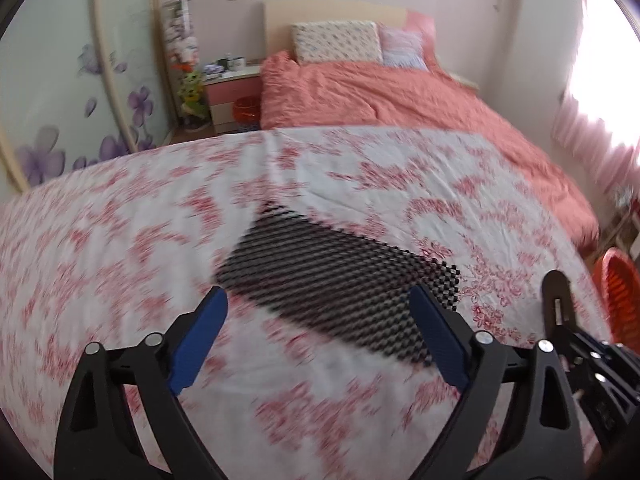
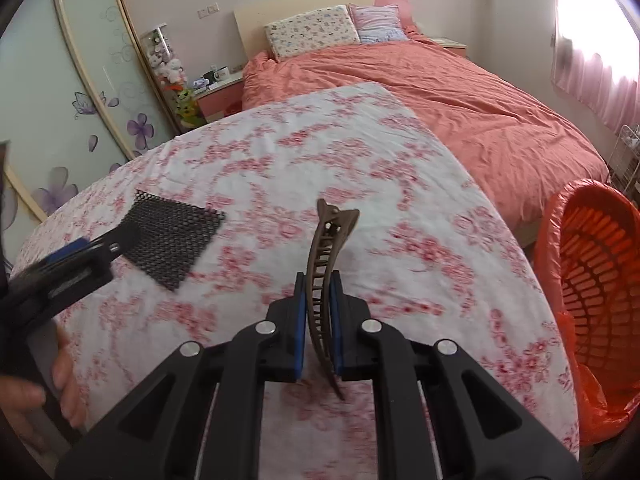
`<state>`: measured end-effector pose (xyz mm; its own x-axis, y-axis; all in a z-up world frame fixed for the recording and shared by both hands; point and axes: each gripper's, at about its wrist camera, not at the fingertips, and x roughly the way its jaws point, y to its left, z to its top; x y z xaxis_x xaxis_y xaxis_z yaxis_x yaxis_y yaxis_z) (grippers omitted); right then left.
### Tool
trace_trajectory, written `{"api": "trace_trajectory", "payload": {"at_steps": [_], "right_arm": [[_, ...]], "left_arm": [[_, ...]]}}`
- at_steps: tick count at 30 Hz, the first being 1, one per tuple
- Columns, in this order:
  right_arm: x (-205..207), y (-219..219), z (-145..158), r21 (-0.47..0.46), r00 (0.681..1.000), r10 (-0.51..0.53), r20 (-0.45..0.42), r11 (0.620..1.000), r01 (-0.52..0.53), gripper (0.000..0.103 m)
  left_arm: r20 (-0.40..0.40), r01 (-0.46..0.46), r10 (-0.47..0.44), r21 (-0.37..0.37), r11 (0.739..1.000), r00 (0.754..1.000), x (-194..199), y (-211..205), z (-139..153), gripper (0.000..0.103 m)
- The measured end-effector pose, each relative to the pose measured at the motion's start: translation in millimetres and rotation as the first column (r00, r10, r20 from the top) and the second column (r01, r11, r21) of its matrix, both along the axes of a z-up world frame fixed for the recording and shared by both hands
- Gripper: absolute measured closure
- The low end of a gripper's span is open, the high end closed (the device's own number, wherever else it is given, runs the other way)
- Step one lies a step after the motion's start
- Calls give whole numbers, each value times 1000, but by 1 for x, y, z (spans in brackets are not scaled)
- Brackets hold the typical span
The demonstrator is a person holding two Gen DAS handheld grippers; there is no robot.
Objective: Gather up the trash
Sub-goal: 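Grasp the black mesh pad with left tool while right tool holds the clip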
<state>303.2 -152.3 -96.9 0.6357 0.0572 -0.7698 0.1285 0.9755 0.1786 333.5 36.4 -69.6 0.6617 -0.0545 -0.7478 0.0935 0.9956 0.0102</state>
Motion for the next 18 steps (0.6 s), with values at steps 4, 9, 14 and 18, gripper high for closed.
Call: {"api": "trace_trajectory", "payload": {"at_steps": [4, 9, 14, 18], "right_arm": [[-1, -3, -4, 3, 1000, 11, 7, 1000, -11, 91], [-2, -1, -3, 4, 1000, 19, 16, 1000, -19, 90], [0, -5, -7, 42, 1000, 16, -5, 999, -16, 90], [0, -5, -7, 38, 1000, 16, -5, 999, -16, 90]], "left_arm": [[-44, 12, -11, 19, 1000, 999, 12, -9, -12, 17], [-63, 10, -9, 10, 1000, 998, 18, -11, -17, 22], [-38, 50, -49, 9, 999, 998, 12, -18, -14, 57], [-42, 71, -72, -9, 997, 997, 7, -18, -12, 88]]}}
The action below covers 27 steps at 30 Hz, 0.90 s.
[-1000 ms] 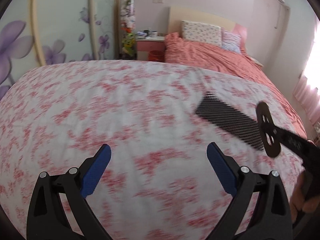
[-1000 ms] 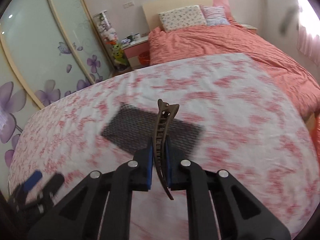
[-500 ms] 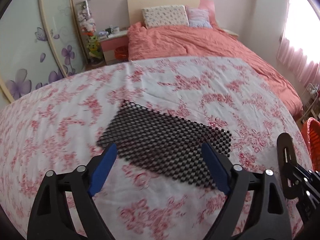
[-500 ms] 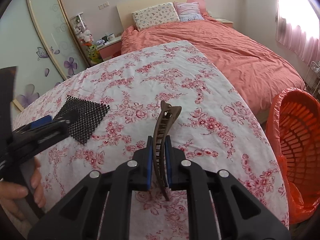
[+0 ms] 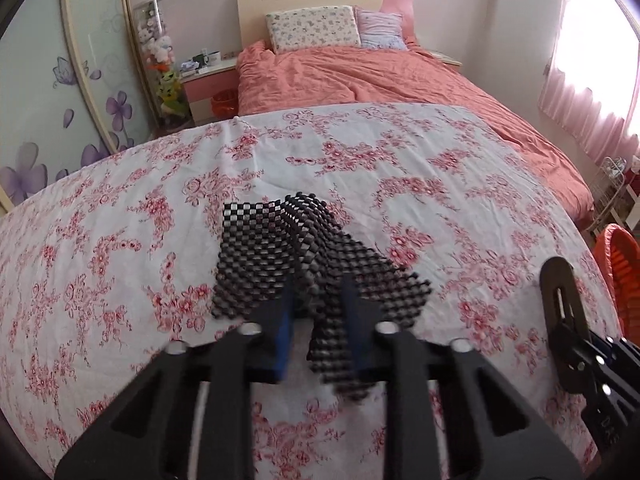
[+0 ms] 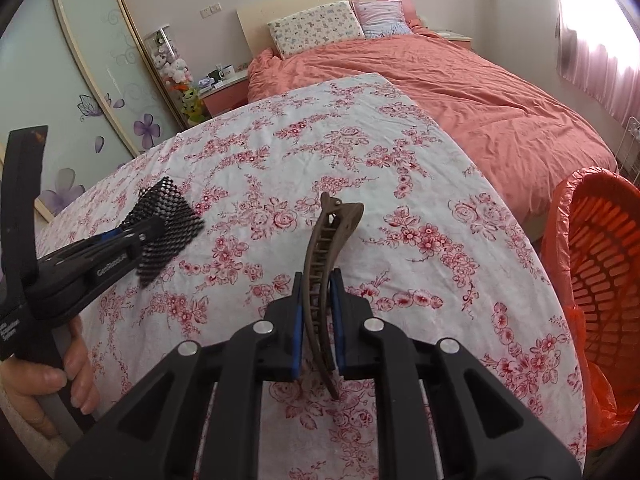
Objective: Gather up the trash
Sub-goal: 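Grasp the black mesh pad with left tool while right tool holds the clip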
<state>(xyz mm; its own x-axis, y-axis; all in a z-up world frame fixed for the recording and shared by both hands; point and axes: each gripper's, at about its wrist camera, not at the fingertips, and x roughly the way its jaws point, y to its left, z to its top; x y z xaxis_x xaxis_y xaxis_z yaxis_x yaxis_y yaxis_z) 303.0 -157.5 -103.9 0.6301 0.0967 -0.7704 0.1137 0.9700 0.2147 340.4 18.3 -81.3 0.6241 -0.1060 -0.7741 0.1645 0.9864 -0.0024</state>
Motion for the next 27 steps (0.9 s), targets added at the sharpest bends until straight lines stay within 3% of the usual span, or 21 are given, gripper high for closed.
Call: {"api": "trace_trajectory", "payload": {"at_steps": [5, 14, 18, 22, 27], "right_arm": [[0, 0, 0, -8, 1000, 0, -1, 1000, 0, 90], [-15, 24, 2, -33, 994, 108, -5, 994, -108, 90], [-22, 30, 3, -44, 993, 120, -5, 992, -120, 89], [-22, 29, 5, -27, 995, 102, -8, 994, -102, 87], [-19, 27, 10, -3, 997, 77, 2, 997, -77, 78]], "left_arm": [[4, 45, -45, -55, 997, 999, -24, 15, 7, 91], [6, 67, -66, -47, 997, 998, -82, 43, 6, 92], [8, 28, -28, -19, 999, 1000, -85, 51, 1, 92], [-4, -12, 12, -45, 999, 1000, -79, 55, -2, 92], [0, -24, 24, -38, 999, 1000, -83, 57, -4, 92]]}}
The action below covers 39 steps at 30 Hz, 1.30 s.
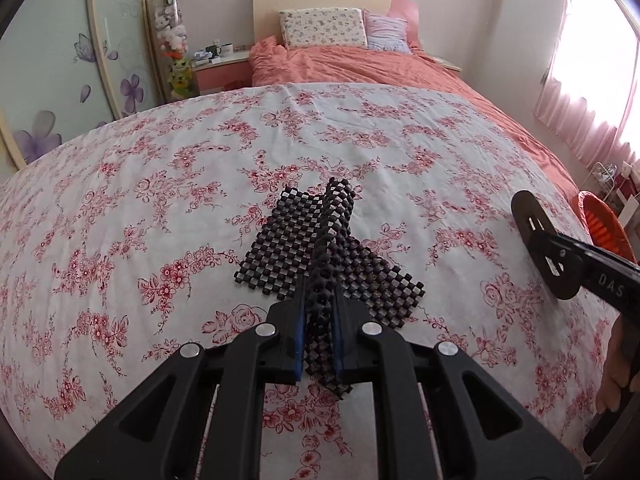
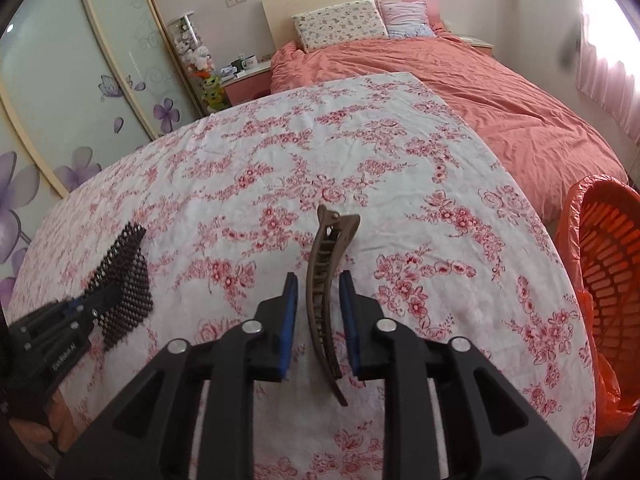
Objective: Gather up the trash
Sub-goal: 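Grasp the black mesh pad with left tool while right tool holds the clip, then carry clip with right tool into basket while left tool drops the mesh pad there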
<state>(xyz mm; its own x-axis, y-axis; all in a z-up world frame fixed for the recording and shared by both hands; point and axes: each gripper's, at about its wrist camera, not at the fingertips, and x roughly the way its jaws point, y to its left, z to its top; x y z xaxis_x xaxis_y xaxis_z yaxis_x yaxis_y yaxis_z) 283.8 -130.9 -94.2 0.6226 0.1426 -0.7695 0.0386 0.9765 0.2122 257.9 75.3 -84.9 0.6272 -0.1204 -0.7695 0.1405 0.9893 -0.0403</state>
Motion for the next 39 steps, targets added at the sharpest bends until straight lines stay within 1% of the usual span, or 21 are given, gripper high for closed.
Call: {"api": "trace_trajectory", "payload": {"at_steps": [6, 8, 12, 17, 19, 24, 27, 28, 31, 39], "right_arm": [[11, 2, 2, 8, 1000, -25, 2, 1000, 25, 78], [13, 3, 2, -3, 1000, -30, 2, 1000, 30, 80], [12, 3, 0, -7, 999, -37, 3, 999, 37, 82], [13, 4, -7, -16, 999, -36, -15, 999, 36, 82], [13, 6, -7, -24, 999, -35, -10, 999, 35, 82], [11, 6, -8, -37, 999, -34, -2, 999, 34, 87], [11, 4, -8, -27, 999, -34, 0, 999, 34, 89], [10, 5, -8, -26, 1000, -29, 0, 999, 29, 89], [5, 6, 0, -30, 999, -19, 32, 999, 20, 89], [-21, -3, 45, 9, 992, -23, 128, 1000, 22, 89]], "left_arm": [[-7, -14, 14, -21, 1000, 1000, 0, 3, 0, 92], [-9, -16, 16, -26, 1000, 1000, 1, 3, 0, 92], [-10, -20, 20, -26, 999, 1000, 4, 2, 0, 91], [-10, -26, 26, -26, 999, 1000, 6, 1, 0, 91], [-8, -28, 27, -22, 999, 1000, 5, -1, 0, 91], [7, -26, 26, -11, 1000, 1000, 3, -2, -1, 91], [6, -20, 20, -26, 999, 1000, 4, -1, 0, 91], [5, -14, 14, -31, 999, 1000, 4, -1, 0, 93], [40, 10, -9, -35, 999, 999, -2, -4, 10, 96], [118, 49, -43, -45, 998, 992, -18, -19, 46, 96]]}}
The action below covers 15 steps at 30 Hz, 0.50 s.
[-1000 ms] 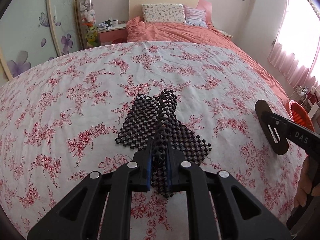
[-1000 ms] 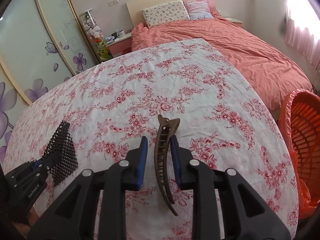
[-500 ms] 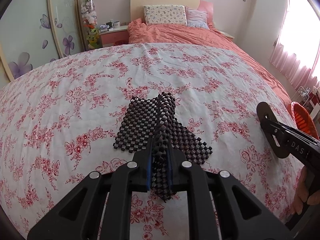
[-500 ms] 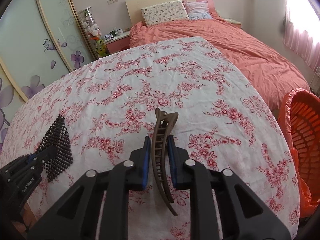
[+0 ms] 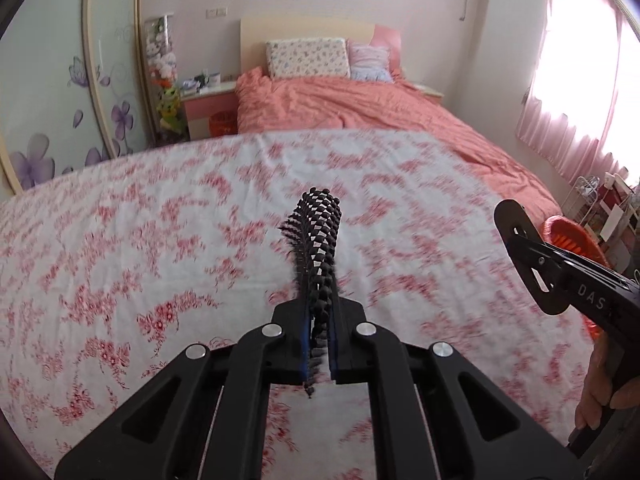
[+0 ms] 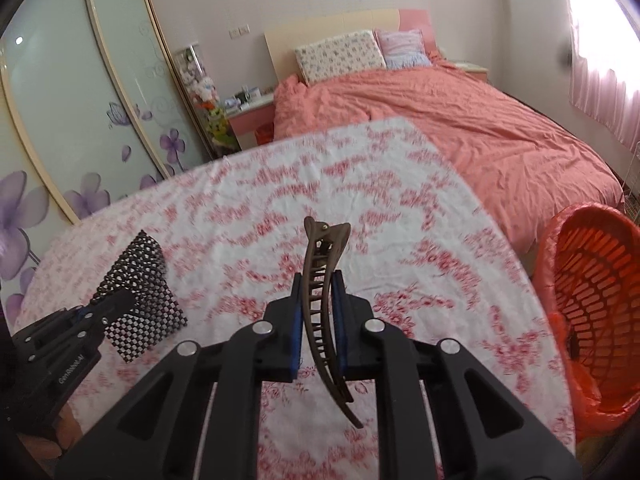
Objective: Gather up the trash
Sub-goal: 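Carry clip with right tool into basket while left tool drops the mesh pad there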
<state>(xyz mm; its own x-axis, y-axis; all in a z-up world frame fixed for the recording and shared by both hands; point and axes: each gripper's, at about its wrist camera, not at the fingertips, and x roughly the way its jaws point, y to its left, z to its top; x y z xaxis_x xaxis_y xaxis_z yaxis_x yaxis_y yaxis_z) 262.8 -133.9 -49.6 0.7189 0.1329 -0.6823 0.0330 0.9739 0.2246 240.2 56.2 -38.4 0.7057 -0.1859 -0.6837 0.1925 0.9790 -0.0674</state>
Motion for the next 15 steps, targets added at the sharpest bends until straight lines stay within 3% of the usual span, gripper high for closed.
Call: {"api": "trace_trajectory", "payload": {"at_steps": [15], "right_arm": [[-81, -77, 77, 37, 978, -122, 167, 992, 118, 89]], "left_arm": [[134, 130, -124, -35, 991, 983, -37, -72, 67, 96]]}}
